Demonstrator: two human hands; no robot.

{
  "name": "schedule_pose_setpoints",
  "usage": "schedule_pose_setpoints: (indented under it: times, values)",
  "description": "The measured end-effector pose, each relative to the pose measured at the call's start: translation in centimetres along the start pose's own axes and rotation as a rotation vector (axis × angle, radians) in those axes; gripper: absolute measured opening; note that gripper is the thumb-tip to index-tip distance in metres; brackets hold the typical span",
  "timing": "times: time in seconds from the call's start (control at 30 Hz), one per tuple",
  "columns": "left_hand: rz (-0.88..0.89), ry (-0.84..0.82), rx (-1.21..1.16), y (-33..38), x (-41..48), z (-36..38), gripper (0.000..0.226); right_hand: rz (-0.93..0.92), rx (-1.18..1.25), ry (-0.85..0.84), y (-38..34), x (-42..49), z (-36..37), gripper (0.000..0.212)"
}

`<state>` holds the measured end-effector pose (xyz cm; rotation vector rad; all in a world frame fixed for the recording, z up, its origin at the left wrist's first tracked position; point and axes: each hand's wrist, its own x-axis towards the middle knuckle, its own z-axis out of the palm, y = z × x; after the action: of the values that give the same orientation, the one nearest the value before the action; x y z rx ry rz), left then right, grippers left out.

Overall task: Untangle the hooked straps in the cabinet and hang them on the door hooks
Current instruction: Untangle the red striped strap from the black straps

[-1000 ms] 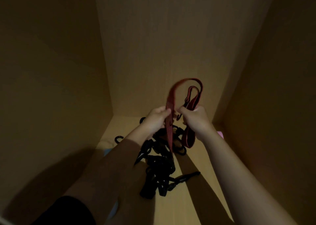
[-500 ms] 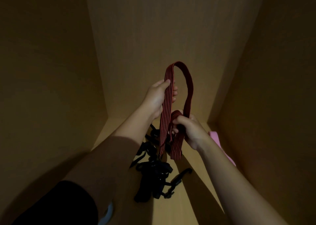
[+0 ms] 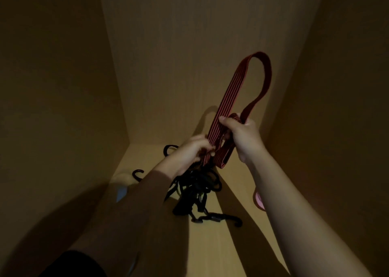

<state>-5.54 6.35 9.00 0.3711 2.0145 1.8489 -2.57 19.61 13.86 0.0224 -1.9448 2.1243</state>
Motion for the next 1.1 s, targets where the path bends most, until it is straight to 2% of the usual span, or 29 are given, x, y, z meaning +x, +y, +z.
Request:
schedule_pose_setpoints:
  times: [0.1, 0.2, 0.3, 0.33, 0.4, 0.5, 0.6, 0.7, 0.83, 1.0, 1.1]
  values:
    - [-0.099, -0.043, 0.206, -2.8, -0.4, -0.2, 0.031, -0.008, -0.007, -0.007, 0.1, 0.0, 0.1, 0.016]
    - [-0.100, -0.046, 0.307, -4.7, -0.3, -0.4, 0.024, 0.001, -0.033, -0.013, 0.7, -0.2, 0.2, 0.026]
    - [-0.100, -0.024, 0.393, -5.7, -0.1, -0.5, 0.009, 0.021, -0.037, -0.028, 1.5, -0.4, 0.4, 0.024]
    - [-0.093, -0.013, 0.397, -5.6, -0.2, -0.5, 0.016, 0.027, -0.034, -0.030, 1.6, -0.4, 0.4, 0.022]
    - [-0.061, 0.000, 0.370, -5.8, -0.1, -0.4, 0.028, 0.028, -0.025, -0.038, 1.8, -0.4, 0.5, 0.016]
    - [-0.016, 0.004, 0.315, -6.1, 0.1, -0.6, 0.024, 0.017, -0.093, -0.029, 2.1, 0.0, 0.4, 0.009]
    - [0.000, 0.052, 0.173, -5.9, 0.3, -0.8, 0.015, 0.029, -0.176, 0.011, 2.7, 0.2, 0.1, 0.015]
    - [0.024, 0.102, 0.045, -5.5, 0.5, -0.9, 0.018, 0.066, -0.217, 0.019, 3.4, 0.1, -0.3, 0.020]
    - [0.007, 0.130, -0.082, -5.1, 0.8, -1.1, 0.026, 0.202, -0.308, -0.107, 4.9, -0.2, -0.4, 0.006]
    - [-0.039, 0.145, -0.160, -5.0, 1.0, -1.2, 0.030, 0.307, -0.282, -0.175, 6.6, -0.8, -0.2, 0.017]
    - [-0.044, 0.149, -0.171, -4.6, 0.8, -1.2, 0.028, 0.352, -0.248, -0.329, 7.0, -0.9, -0.5, 0.009]
